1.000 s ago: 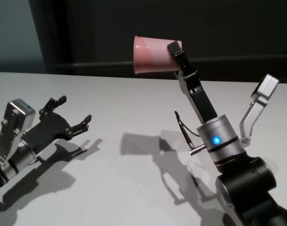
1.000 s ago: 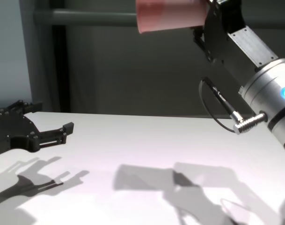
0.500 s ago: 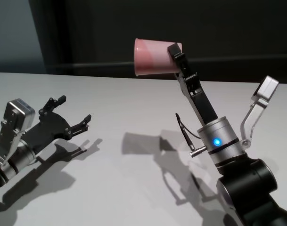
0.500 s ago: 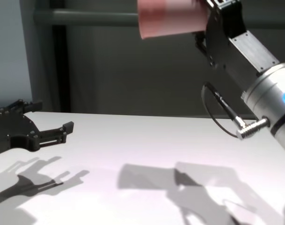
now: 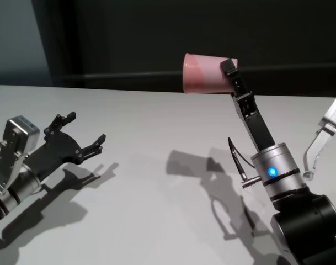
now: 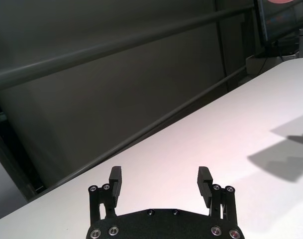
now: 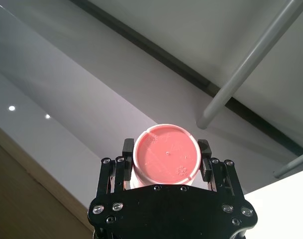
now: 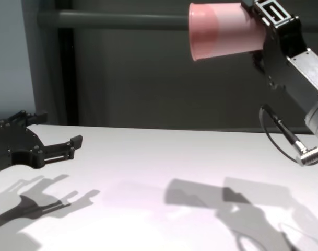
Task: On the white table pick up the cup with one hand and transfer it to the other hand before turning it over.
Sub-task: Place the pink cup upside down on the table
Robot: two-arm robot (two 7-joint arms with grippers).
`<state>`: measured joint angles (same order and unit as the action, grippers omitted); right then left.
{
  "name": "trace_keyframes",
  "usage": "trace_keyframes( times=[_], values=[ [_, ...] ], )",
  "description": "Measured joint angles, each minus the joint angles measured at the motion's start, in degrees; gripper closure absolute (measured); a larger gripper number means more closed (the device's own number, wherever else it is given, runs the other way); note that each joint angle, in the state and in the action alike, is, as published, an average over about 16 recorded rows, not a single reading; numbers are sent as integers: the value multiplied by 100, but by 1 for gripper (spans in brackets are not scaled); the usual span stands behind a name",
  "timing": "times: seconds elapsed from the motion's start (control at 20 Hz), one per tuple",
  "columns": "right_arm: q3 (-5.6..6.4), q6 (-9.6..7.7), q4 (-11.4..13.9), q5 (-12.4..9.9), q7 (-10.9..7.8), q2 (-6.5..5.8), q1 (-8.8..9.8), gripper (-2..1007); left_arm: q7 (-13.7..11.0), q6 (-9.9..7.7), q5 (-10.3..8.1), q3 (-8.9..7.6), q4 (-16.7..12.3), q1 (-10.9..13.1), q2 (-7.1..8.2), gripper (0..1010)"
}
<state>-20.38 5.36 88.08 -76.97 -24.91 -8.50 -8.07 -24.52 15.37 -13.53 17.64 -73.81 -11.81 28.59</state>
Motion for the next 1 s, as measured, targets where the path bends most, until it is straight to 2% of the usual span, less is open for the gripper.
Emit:
trace_keyframes(
  times=[0.3, 0.55, 0.8, 1.0],
  values=[
    [17, 265, 229, 285, 403, -214, 48, 262, 4, 0, 0, 2, -2, -1, 2, 9],
    [-27, 375, 420, 745, 835, -399, 21, 262, 6, 0, 0, 3, -4, -2, 3, 9],
    [-120, 337, 623, 1393, 1338, -595, -54, 262, 7, 0, 0, 3, -5, -2, 4, 9],
    [-226, 169, 781, 1990, 1753, -761, -155, 262, 7, 0, 0, 4, -5, -2, 5, 9]
  ],
)
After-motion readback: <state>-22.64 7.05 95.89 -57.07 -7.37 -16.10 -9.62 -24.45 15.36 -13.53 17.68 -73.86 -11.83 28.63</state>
